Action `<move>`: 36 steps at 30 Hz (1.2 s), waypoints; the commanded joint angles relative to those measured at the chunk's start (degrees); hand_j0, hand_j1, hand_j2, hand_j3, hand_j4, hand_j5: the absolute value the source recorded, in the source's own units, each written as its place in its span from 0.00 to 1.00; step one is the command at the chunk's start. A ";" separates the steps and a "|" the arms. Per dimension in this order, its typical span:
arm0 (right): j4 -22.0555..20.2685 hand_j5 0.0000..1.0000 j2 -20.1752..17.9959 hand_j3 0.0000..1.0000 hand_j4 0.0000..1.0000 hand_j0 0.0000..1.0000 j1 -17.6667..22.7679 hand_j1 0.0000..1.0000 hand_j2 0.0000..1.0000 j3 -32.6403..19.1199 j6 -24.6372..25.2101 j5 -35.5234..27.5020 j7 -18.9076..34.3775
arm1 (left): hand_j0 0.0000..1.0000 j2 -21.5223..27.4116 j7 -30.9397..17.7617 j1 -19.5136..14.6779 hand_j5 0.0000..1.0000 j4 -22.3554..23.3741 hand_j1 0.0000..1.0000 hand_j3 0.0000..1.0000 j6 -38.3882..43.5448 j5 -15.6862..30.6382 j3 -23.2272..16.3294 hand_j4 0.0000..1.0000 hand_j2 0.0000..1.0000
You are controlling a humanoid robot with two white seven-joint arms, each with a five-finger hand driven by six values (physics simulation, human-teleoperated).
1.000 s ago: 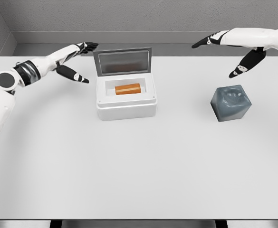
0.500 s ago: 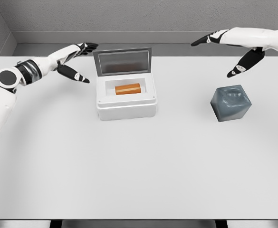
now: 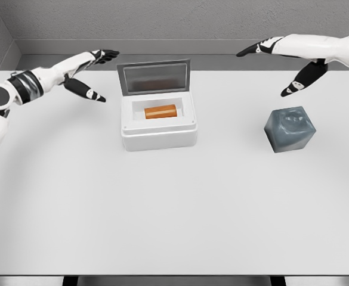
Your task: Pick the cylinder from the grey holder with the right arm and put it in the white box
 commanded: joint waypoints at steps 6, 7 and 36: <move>0.96 1.00 0.57 1.00 1.00 1.00 0.09 1.00 1.00 -0.05 0.14 -0.41 -0.03 | 1.00 0.23 0.02 0.44 1.00 -2.55 1.00 1.00 0.13 0.45 0.14 1.00 1.00; 0.96 1.00 0.57 1.00 1.00 1.00 0.09 1.00 1.00 -0.05 0.14 -0.41 -0.03 | 1.00 0.23 0.02 0.97 1.00 -2.64 1.00 1.00 0.13 0.54 0.14 1.00 1.00; 0.43 1.00 0.48 1.00 1.00 1.00 0.88 1.00 1.00 1.27 0.14 -0.33 -0.03 | 1.00 5.86 0.02 7.47 1.00 -16.44 1.00 1.00 0.21 5.46 0.14 1.00 1.00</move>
